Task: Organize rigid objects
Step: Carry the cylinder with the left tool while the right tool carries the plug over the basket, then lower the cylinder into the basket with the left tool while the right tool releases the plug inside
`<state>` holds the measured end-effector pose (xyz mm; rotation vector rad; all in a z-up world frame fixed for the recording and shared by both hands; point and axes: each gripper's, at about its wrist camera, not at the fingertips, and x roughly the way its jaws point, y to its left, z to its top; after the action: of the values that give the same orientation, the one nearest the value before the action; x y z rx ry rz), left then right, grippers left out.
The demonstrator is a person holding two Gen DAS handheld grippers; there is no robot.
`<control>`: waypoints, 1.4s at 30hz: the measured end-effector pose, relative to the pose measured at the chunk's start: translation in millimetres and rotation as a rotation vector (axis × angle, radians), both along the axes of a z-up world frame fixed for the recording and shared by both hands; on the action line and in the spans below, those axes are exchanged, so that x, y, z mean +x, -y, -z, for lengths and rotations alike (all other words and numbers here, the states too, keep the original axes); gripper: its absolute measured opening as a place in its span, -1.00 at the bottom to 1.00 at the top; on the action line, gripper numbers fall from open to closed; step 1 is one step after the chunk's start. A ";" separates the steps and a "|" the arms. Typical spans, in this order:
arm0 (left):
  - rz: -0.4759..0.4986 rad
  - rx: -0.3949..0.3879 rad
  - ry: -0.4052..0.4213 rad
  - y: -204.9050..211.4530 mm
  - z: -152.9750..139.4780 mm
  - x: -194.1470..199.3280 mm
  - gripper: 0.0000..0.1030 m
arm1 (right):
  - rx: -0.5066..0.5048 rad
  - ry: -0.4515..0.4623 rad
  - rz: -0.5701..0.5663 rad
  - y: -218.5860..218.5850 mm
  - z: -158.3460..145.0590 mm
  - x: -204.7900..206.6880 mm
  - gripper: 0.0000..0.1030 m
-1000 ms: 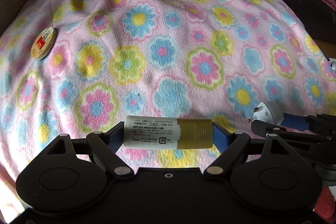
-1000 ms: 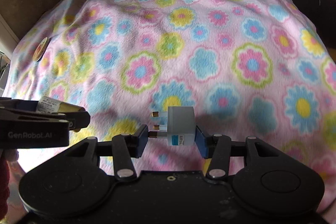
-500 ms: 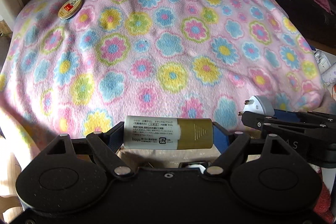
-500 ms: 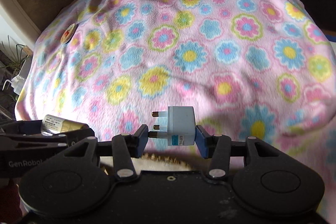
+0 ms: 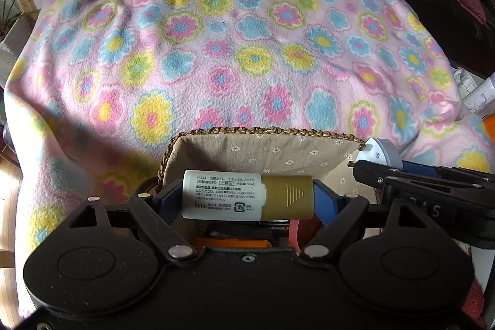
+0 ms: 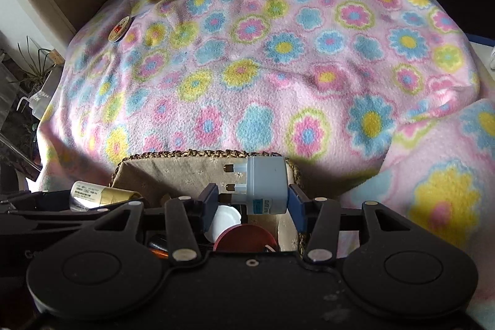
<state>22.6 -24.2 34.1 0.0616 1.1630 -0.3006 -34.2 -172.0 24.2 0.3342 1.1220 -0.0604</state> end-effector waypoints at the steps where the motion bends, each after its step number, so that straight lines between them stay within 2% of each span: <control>1: -0.003 -0.001 0.004 -1.5 0.2 -3.3 0.55 | -0.003 0.001 0.000 -1.4 -1.2 -3.0 -0.07; 11: -0.075 -0.011 0.002 -16.1 11.1 -25.5 0.55 | -0.045 -0.008 0.014 -15.8 -7.3 -26.1 -0.07; 18: -0.147 0.026 -0.026 -23.2 18.5 -27.3 0.55 | -0.061 -0.022 0.000 -24.1 -4.7 -39.0 -0.07; 24: -0.149 0.035 -0.059 -22.0 25.0 -24.9 0.55 | -0.064 -0.040 -0.001 -25.4 2.4 -35.3 -0.07; 42: -0.141 0.059 -0.076 -16.8 28.6 -23.6 0.55 | -0.062 -0.063 0.001 -25.0 7.2 -32.0 -0.07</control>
<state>-1.0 -7.4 5.5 0.0198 1.2454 -0.1453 -66.1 -147.0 17.0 0.2788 1.1794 -0.1068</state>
